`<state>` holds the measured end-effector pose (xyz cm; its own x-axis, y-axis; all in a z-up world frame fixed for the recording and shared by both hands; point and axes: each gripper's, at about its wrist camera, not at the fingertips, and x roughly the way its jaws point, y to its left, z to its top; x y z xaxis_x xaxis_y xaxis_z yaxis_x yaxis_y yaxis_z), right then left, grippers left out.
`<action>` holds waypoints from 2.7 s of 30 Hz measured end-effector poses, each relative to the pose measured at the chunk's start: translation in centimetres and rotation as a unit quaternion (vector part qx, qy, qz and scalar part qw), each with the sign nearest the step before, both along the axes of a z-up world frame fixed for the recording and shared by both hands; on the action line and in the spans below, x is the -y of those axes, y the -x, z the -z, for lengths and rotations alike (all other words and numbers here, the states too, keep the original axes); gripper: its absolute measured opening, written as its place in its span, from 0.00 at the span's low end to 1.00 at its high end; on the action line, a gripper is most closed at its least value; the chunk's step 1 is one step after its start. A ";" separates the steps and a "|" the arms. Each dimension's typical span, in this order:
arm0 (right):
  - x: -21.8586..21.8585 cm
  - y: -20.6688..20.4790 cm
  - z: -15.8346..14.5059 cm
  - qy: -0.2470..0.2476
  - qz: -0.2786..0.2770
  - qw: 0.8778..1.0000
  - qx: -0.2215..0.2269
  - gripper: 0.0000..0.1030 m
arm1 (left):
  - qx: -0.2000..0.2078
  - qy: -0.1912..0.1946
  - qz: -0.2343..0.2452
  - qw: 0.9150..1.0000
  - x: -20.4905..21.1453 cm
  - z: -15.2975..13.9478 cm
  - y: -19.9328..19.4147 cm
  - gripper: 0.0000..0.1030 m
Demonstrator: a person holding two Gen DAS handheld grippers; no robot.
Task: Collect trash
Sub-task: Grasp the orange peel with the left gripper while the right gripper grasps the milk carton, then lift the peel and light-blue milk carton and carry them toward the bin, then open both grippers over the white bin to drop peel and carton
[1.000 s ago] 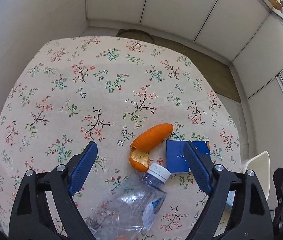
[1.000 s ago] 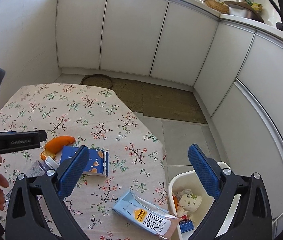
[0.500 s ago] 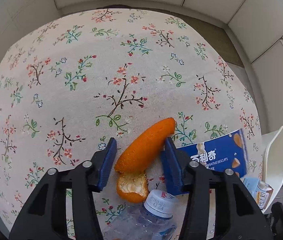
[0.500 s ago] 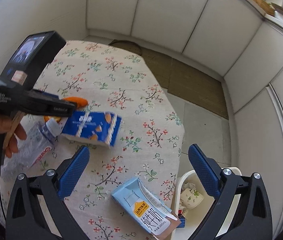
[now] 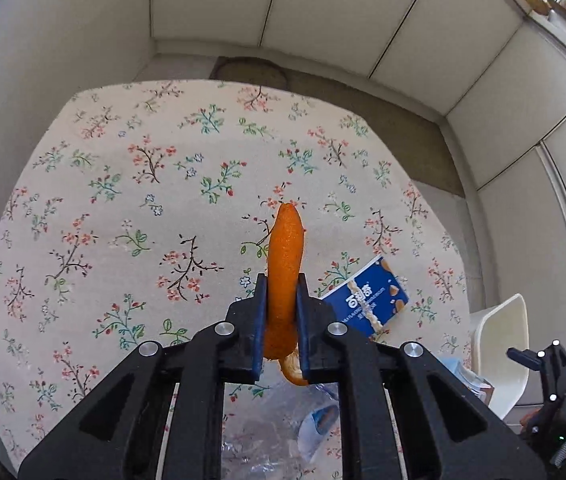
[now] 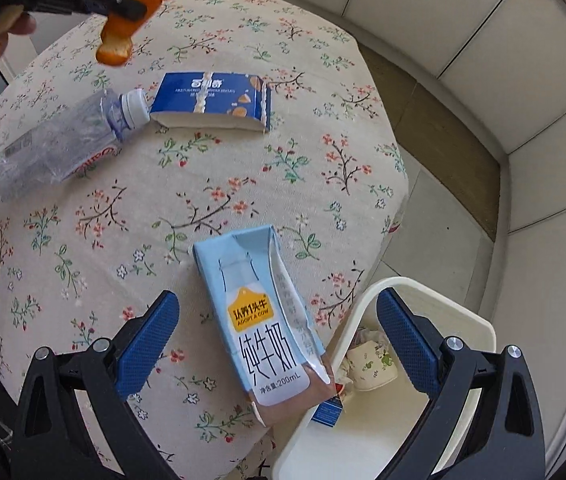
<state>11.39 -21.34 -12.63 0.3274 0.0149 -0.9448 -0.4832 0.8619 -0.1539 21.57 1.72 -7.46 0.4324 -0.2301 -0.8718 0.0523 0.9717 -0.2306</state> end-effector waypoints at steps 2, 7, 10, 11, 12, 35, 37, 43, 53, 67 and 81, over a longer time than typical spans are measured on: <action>0.3 0.5 0.6 -0.009 -0.016 1.000 -0.007 0.93 | 0.015 0.007 0.003 1.000 0.4 -1.7 1.1 0.12; 0.1 0.6 2.2 -0.016 -0.036 0.999 -0.018 0.93 | 0.040 0.008 0.028 0.999 1.3 -4.7 4.6 0.12; -0.2 0.1 3.0 -0.020 -0.046 0.998 -0.023 0.93 | 0.055 0.016 0.038 0.998 1.8 -5.9 7.0 0.12; -0.4 -0.1 3.3 -0.026 -0.046 0.998 -0.029 0.93 | 0.058 0.020 0.039 0.997 1.7 -6.2 7.8 0.12; -0.5 -0.3 3.7 -0.027 -0.044 0.998 -0.036 0.87 | 0.060 0.024 0.040 0.997 1.6 -6.4 8.4 0.12; -7.8 -3.1 -6.4 -0.127 0.057 0.983 0.117 0.54 | 0.110 0.064 -0.039 0.991 -1.3 -6.9 8.1 0.12; -7.6 -3.0 -7.8 -0.136 0.084 0.976 0.147 0.54 | 0.131 0.070 -0.047 0.988 -0.9 -7.7 8.1 0.12; -4.8 -2.1 -11.7 -0.134 0.183 0.943 0.245 0.55 | 0.213 0.071 -0.052 0.973 1.4 -11.0 9.1 0.12; 2.3 2.0 -15.8 -0.111 0.283 0.879 0.366 0.55 | 0.277 0.091 -0.012 0.956 6.9 -13.7 11.0 0.12; 11.1 6.9 -16.7 -0.071 0.371 0.833 0.405 0.55 | 0.281 0.101 0.066 0.952 14.4 -13.4 12.7 0.12; 15.4 9.3 -14.2 -0.044 0.416 0.830 0.370 0.67 | 0.260 0.104 0.123 0.952 20.1 -12.1 13.9 0.12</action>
<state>2.13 -36.72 1.59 0.7484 -0.4484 -0.4887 0.4833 0.8733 -0.0612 7.68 -18.38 4.64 0.7038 -0.5248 -0.4788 0.4319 0.8512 -0.2982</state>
